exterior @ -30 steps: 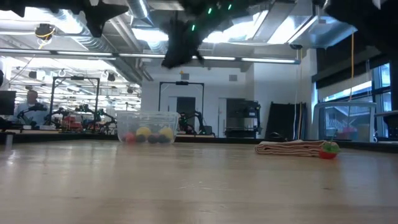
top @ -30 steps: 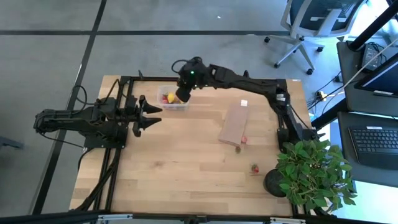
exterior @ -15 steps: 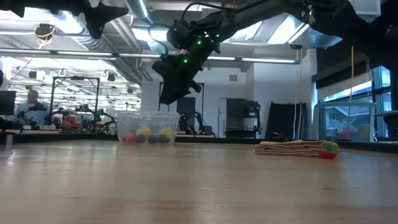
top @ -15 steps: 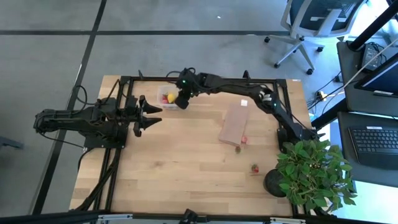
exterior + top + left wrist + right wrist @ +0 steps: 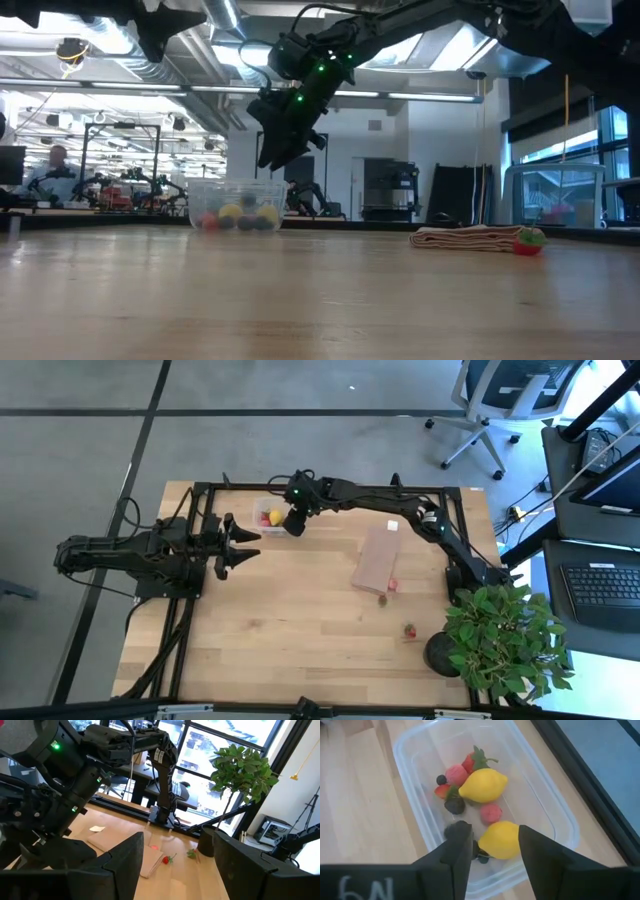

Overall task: Pick and placing Produce into tupperware
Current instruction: Put the black cherry into the transparent bin, then put the peach into the transparent bin

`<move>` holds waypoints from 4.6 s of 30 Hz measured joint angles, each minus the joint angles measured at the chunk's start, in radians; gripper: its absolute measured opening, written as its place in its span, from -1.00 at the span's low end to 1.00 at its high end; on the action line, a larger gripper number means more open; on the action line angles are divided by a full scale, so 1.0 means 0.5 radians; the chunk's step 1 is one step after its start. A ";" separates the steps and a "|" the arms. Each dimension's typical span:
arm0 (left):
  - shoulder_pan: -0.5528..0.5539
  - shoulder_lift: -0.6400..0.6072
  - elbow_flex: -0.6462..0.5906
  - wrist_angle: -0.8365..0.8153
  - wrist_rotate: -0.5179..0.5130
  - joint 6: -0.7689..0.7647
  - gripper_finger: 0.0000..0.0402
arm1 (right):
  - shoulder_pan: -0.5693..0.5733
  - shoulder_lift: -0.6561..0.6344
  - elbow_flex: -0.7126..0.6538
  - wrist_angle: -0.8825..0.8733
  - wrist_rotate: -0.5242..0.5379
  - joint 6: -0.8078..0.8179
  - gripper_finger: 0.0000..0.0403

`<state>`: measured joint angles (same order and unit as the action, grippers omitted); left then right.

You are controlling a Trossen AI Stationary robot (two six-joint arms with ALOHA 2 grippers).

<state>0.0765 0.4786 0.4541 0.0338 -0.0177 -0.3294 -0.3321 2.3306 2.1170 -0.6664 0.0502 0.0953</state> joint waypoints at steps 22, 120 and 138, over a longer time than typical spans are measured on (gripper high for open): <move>0.000 0.042 0.000 -0.101 -0.144 0.078 0.13 | 0.300 -0.733 -0.020 -1.062 -0.067 0.027 0.08; 0.000 0.132 -0.001 -0.142 -0.630 0.134 0.13 | 0.738 -1.649 -2.889 0.052 -0.082 0.262 -0.45; 0.000 0.132 -0.001 -0.136 -0.612 0.284 0.13 | 0.642 -1.822 -2.197 -0.302 -0.490 -0.009 -0.65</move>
<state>0.0765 0.5446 0.4538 -0.0345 -0.3237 -0.1875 -0.0109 1.4198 1.0185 -0.8172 -0.1947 0.0906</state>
